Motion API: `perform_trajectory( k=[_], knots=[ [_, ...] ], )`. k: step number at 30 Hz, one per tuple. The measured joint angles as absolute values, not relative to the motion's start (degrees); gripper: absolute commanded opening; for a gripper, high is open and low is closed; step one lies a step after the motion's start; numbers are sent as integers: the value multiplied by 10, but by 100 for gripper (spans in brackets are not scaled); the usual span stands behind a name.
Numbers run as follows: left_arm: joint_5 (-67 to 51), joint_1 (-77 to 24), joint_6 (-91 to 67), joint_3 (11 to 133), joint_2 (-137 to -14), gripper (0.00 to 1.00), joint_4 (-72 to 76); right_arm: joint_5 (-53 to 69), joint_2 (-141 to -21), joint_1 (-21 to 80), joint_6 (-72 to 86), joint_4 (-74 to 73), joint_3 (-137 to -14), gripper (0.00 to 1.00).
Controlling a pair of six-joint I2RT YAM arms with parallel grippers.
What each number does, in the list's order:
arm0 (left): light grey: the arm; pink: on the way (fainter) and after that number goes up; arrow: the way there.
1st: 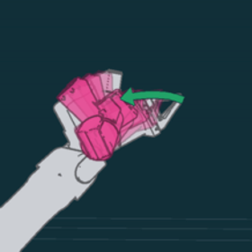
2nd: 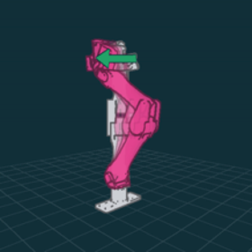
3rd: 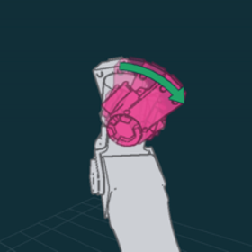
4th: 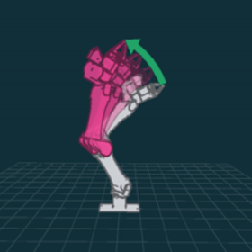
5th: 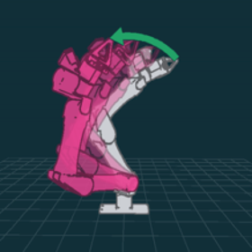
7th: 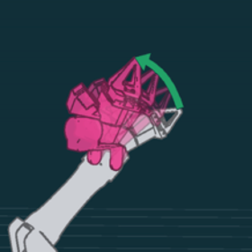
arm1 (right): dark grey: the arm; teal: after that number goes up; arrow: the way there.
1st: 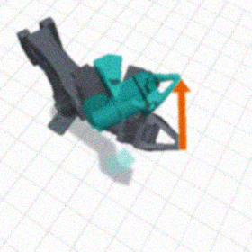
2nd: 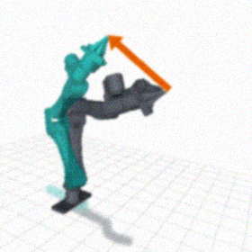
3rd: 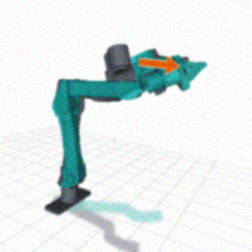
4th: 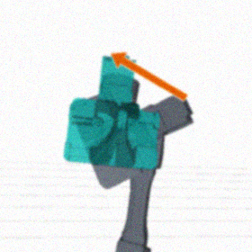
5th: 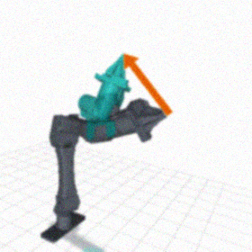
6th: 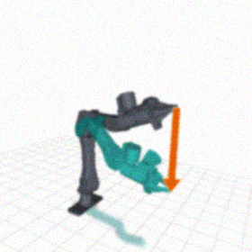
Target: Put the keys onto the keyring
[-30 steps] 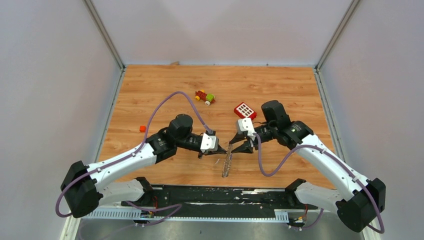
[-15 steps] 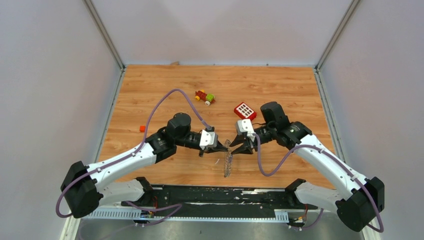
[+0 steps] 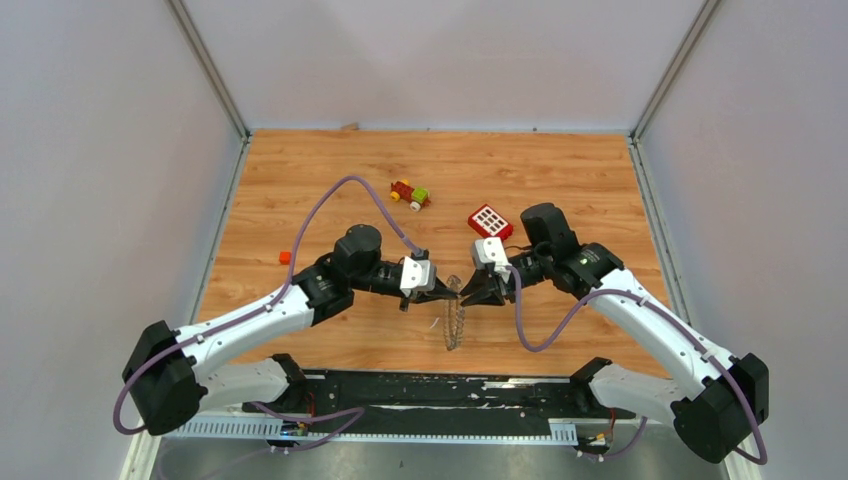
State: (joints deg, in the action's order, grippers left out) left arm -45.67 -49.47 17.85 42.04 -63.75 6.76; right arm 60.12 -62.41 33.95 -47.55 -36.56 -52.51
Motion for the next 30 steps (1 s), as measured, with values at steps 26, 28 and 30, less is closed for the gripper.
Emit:
perform_trajectory(
  k=[26,28,30],
  knots=[
    [-435,-492,172,409,-644,0,89,557,-623,341,-444,-345,-526,0],
    [-434,-491,173,409,-645,0,90,552,-623,341,-440,-344,-526,0],
    [-433,-491,176,409,-647,0,91,548,-623,341,-437,-344,-526,0]
  ],
)
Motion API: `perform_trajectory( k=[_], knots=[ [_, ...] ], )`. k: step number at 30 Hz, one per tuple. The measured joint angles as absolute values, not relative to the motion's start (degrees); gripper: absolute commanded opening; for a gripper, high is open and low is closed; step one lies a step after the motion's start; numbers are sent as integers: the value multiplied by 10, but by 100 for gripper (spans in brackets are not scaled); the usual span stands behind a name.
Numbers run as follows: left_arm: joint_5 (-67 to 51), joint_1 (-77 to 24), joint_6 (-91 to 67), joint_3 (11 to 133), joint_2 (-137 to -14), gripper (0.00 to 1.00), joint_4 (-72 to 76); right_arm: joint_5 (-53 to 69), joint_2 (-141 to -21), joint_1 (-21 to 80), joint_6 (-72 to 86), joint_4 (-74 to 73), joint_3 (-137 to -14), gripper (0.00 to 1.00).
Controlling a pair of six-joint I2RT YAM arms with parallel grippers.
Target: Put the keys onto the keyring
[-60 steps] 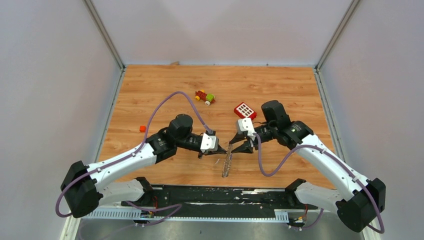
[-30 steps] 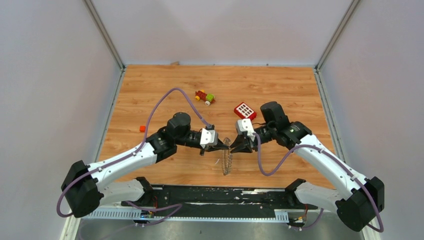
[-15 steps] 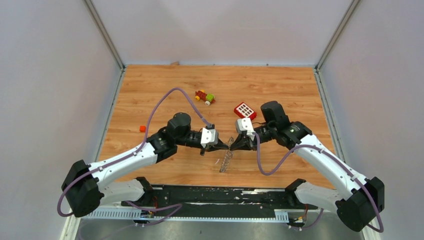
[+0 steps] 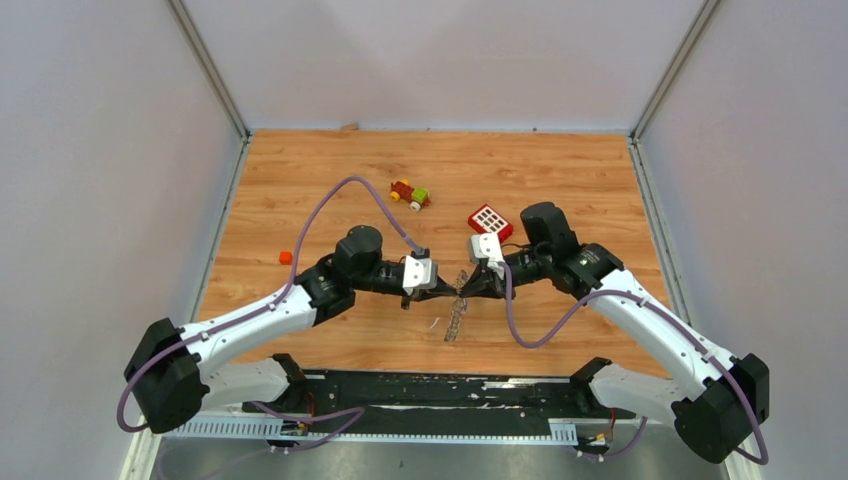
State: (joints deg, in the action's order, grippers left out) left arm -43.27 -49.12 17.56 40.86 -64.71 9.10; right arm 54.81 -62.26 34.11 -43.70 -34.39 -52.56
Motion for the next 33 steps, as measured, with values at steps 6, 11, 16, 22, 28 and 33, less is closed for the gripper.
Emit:
perform_trajectory(
  k=[6,11,16,22,28,33],
  knots=[
    [-427,-491,193,409,-649,2,91,536,-623,342,-431,-340,-526,0],
    [-416,-491,208,409,-649,6,90,525,-622,343,-429,-338,-527,0],
    [-409,-491,223,409,-649,7,90,515,-622,344,-429,-340,-531,0],
    [-404,-491,237,409,-649,17,83,498,-623,350,-425,-340,-533,0],
    [-397,-491,257,409,-648,28,61,479,-623,357,-425,-353,-540,0],
    [-388,-491,280,410,-645,33,38,465,-630,365,-428,-372,-560,0]
  ],
)
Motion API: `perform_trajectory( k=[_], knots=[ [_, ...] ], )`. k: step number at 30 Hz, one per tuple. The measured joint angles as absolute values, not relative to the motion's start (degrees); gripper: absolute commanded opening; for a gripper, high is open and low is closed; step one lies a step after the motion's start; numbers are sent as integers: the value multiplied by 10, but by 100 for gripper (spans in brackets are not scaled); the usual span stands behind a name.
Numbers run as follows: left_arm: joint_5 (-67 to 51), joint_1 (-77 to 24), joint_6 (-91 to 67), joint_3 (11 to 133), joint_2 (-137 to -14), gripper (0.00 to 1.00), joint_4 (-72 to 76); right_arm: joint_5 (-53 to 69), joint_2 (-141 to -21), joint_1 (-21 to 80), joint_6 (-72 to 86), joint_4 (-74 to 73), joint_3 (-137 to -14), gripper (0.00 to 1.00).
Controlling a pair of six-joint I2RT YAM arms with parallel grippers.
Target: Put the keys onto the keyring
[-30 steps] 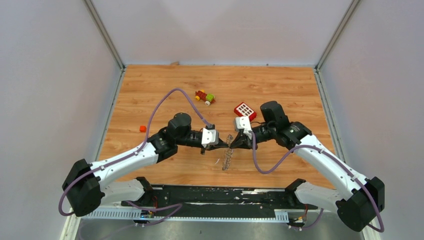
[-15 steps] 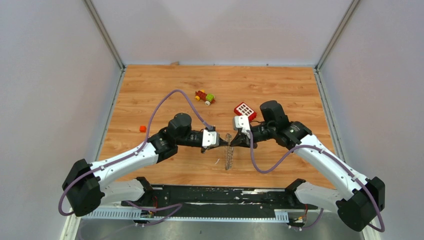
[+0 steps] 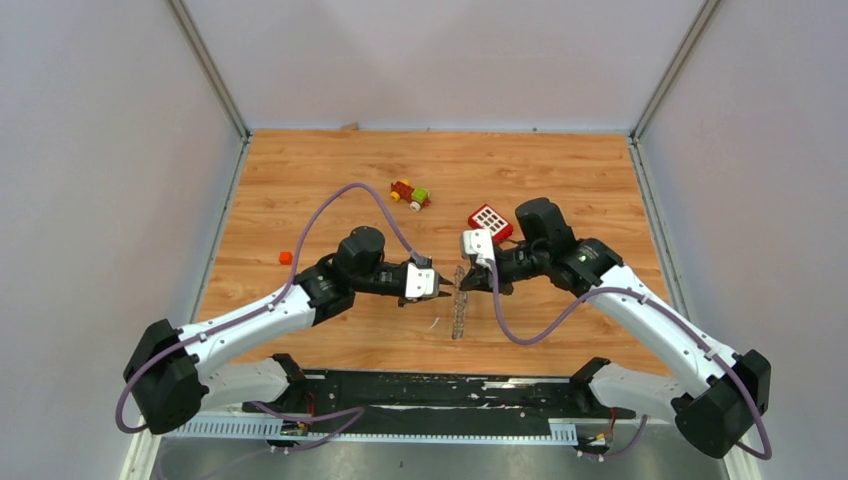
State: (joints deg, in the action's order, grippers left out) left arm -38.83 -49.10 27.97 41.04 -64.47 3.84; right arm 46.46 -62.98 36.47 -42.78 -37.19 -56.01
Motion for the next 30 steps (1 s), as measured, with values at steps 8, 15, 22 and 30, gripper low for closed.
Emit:
perform_trajectory(
  k=[8,15,22,30],
  knots=[
    [-390,-491,322,437,-645,35,10,444,-656,381,-436,-395,-585,0],
    [-393,-491,329,438,-644,34,11,439,-657,382,-438,-405,-586,0],
    [-405,-491,322,438,-645,31,24,440,-657,382,-438,-405,-586,0],
    [-418,-491,310,438,-653,30,29,440,-657,382,-438,-405,-586,0]
  ],
)
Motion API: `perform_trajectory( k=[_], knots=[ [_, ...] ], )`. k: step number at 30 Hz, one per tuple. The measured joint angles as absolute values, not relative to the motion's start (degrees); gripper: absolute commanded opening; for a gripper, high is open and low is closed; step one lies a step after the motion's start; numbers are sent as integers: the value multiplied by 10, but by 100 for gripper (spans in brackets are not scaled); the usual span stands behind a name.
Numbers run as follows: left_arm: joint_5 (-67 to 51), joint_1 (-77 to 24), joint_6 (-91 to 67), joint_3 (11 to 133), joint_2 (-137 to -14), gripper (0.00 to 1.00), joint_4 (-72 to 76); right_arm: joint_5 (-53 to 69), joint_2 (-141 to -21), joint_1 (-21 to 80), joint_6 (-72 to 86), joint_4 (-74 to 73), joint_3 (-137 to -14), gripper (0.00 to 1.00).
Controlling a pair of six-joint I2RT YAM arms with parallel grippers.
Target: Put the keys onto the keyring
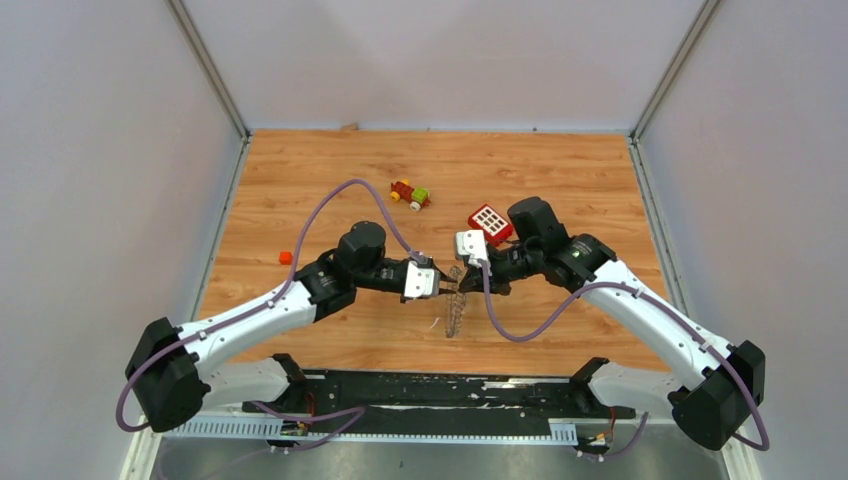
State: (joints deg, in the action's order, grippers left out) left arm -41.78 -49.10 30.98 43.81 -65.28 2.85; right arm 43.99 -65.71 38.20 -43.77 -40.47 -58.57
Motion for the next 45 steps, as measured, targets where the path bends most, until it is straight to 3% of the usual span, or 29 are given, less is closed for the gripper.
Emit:
perform_trajectory(
  k=[15,19,21,32,45],
  knots=[
    [-430,-490,293,438,-670,15,45,440,-657,382,-436,-405,-586,0],
    [-430,-489,290,438,-670,0,46,440,-657,382,-436,-405,-586,0],
    [-430,-488,287,438,-670,0,46,440,-657,382,-436,-405,-585,0],
    [-458,-465,218,405,-655,0,117,437,-615,374,-428,-387,-575,39],
    [-535,-422,-15,361,-664,0,371,486,-588,354,-405,-345,-565,47]
  ],
)
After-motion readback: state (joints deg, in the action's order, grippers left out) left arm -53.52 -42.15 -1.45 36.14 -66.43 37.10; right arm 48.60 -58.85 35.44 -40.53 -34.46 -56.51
